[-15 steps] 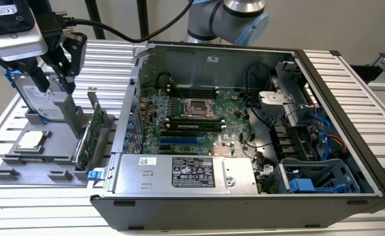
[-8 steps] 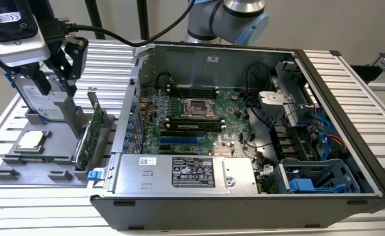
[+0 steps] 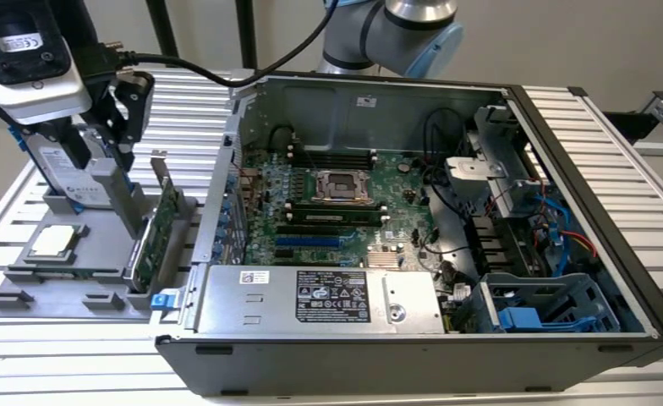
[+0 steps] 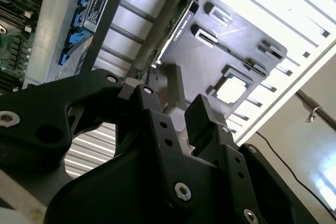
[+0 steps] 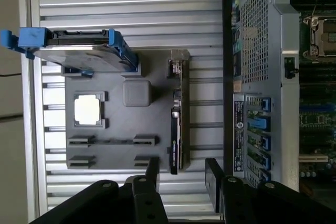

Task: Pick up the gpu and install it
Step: 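Pick up the gpu and move the gpu toward the slot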

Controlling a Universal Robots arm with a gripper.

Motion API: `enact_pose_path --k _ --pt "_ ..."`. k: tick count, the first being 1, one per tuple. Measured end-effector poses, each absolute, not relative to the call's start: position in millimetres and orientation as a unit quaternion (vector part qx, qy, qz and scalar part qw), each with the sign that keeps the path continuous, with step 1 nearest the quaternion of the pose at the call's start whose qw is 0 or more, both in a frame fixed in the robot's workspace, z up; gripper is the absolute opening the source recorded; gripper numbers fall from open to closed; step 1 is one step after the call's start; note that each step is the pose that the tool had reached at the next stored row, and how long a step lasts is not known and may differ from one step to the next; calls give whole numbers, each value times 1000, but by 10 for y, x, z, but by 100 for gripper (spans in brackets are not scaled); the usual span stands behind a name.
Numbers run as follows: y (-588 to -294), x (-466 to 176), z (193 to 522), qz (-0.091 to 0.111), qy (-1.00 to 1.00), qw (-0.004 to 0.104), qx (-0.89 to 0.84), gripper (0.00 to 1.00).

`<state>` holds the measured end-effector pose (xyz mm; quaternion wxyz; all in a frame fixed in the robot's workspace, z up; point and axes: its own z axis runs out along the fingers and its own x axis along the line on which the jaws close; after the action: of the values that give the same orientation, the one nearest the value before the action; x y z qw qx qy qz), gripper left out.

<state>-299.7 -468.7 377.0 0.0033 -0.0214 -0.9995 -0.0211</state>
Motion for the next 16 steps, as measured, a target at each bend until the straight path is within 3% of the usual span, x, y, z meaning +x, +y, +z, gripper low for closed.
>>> enact_pose_path --k 16 --pt "-4687 -2997 3713 -21 -1000 4 -21 100"
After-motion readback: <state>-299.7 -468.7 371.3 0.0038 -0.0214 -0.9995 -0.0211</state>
